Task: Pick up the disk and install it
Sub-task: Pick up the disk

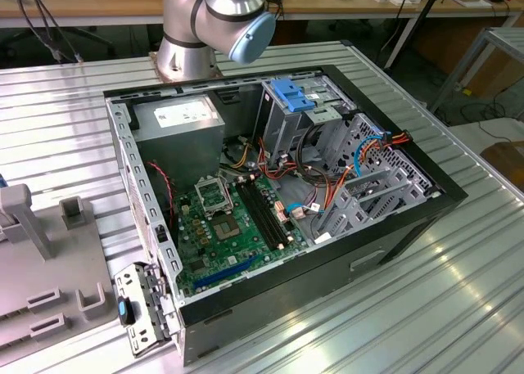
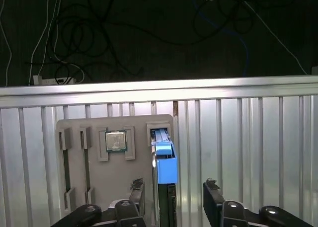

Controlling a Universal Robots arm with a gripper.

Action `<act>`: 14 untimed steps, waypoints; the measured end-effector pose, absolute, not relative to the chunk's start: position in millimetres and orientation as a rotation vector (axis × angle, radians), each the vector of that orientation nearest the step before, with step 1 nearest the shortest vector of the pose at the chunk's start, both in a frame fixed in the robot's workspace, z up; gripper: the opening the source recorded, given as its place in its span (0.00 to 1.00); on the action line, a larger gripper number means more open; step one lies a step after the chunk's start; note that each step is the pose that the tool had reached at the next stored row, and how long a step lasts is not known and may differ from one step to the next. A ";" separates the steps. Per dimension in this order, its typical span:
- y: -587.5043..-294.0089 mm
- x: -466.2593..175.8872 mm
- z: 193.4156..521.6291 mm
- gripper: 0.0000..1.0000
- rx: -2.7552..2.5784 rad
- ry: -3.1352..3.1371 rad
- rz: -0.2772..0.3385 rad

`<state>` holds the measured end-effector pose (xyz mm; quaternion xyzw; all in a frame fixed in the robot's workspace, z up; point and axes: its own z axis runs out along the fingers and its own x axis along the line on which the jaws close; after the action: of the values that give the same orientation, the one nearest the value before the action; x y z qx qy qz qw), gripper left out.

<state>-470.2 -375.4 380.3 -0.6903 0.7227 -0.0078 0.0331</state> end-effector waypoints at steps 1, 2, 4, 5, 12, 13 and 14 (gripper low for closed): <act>-375.4 -470.3 378.1 0.66 -2.126 2.227 -0.019; -375.4 -470.3 376.1 0.72 -2.127 2.231 -0.014; -375.3 -470.3 373.1 0.78 -2.128 2.234 -0.010; -375.4 -470.3 373.1 0.78 -2.128 2.234 -0.010; -375.4 -470.2 372.6 0.78 -2.128 2.234 -0.010; -375.4 -470.3 372.6 0.78 -2.128 2.234 -0.010; -375.4 -470.2 372.5 0.78 -2.128 2.234 -0.010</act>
<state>-470.3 -375.4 372.5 -0.6894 0.7238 -0.0032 0.0284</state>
